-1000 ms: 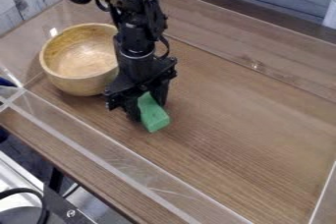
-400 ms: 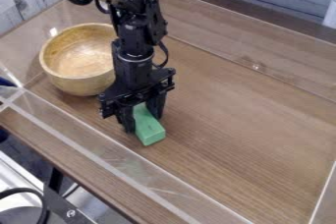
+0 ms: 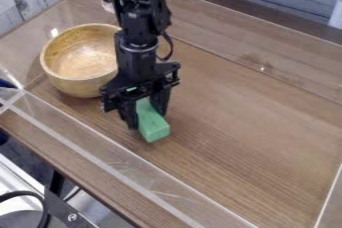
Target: Put the green block in the brown bowl
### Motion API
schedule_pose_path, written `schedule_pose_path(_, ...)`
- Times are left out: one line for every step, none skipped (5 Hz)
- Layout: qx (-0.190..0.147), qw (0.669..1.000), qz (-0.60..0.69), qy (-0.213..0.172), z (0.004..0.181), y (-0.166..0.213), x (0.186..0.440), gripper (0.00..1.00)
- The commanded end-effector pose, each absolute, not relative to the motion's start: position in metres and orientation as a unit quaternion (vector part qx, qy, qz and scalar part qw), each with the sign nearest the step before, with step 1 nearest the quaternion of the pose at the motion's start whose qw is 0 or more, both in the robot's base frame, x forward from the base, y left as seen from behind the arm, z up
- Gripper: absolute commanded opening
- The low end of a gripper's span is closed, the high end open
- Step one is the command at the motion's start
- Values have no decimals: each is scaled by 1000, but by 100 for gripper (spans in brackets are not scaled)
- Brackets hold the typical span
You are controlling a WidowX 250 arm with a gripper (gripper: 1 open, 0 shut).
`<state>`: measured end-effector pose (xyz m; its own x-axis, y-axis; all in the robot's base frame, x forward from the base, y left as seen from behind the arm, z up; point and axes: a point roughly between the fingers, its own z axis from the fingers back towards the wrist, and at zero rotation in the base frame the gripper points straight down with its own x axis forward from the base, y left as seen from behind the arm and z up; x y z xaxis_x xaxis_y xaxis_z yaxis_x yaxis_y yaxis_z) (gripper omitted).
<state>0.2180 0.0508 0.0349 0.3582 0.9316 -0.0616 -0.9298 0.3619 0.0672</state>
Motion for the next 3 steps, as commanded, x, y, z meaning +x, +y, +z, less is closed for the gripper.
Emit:
schedule_pose_path(-11,828,560,17,62,55,234,0)
schedule_pose_path(-23,831,555,22,76,56,241,0)
schedule_pose_path(-39,833,551,31,93,53,254,0)
